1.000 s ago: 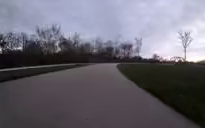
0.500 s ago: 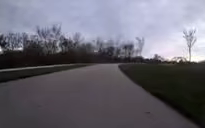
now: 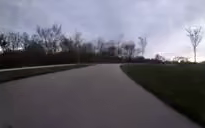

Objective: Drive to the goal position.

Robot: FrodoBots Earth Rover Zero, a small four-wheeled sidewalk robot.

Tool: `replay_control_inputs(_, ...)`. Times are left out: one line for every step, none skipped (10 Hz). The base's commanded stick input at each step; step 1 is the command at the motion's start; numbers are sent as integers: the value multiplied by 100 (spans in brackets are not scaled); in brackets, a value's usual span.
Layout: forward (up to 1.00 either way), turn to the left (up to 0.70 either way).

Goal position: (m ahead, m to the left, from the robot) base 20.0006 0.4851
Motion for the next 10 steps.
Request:
replay_control_inputs(100,0)
replay_control_inputs(100,0)
replay_control_inputs(100,0)
replay_control_inputs(100,0)
replay_control_inputs(100,0)
replay_control_inputs(100,0)
replay_control_inputs(100,0)
replay_control_inputs(100,0)
replay_control_inputs(100,0)
replay_control_inputs(100,0)
